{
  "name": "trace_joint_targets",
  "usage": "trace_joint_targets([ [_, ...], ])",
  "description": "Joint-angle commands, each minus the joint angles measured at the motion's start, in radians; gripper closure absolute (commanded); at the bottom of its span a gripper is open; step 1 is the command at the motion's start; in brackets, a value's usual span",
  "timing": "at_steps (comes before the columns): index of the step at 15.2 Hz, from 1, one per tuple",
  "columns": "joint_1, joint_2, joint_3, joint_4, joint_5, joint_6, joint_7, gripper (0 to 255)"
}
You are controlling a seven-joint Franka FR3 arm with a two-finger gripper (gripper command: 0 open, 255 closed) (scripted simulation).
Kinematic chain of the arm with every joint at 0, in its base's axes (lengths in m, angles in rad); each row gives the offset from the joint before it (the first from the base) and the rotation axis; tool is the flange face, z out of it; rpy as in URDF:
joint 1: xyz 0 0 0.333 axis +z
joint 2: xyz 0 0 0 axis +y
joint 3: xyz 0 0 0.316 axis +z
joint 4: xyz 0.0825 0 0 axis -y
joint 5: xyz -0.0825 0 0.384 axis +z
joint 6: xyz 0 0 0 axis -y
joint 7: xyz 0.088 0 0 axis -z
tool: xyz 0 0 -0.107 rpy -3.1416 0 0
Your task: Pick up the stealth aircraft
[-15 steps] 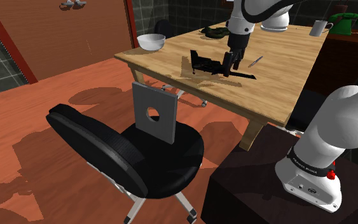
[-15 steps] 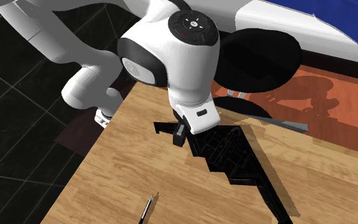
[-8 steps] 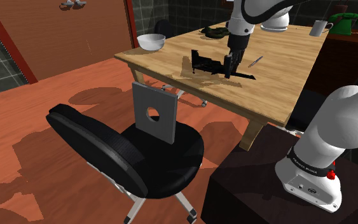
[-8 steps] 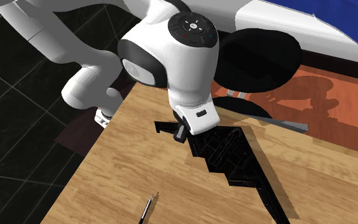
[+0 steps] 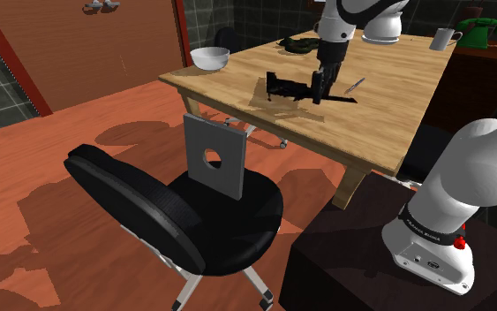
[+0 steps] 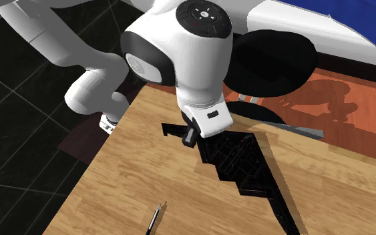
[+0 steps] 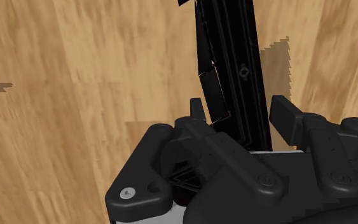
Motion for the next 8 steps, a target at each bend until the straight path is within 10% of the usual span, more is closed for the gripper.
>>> trace_joint_targets([
  [1, 0.000, -0.003, 0.000, 0.024, 0.000, -0.026, -0.001, 255],
  [8, 0.001, -0.008, 0.002, 0.114, 0.002, -0.121, -0.001, 255],
])
